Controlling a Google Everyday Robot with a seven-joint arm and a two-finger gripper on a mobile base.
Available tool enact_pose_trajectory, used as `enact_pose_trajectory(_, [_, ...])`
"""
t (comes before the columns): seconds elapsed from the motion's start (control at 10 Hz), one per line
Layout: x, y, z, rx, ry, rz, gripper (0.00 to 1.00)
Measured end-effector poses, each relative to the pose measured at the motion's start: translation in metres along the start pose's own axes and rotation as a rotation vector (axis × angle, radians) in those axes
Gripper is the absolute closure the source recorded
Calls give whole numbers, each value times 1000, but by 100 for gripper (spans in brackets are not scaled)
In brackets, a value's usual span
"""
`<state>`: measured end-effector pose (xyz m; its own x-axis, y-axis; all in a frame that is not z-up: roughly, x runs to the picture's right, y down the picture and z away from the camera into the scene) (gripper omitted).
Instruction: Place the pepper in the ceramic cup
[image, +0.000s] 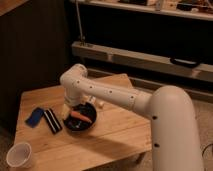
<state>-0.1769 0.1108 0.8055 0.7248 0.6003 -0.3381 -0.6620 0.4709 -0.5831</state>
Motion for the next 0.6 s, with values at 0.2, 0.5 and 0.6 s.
enact_pose_trajectory(0.2, [0, 0, 0, 0, 0, 0, 20])
enact_pose_trajectory(0.5, [3, 1, 1, 26, -31, -31, 20])
enact_pose_trajectory(0.6, [5, -1, 5, 45, -96, -70, 20])
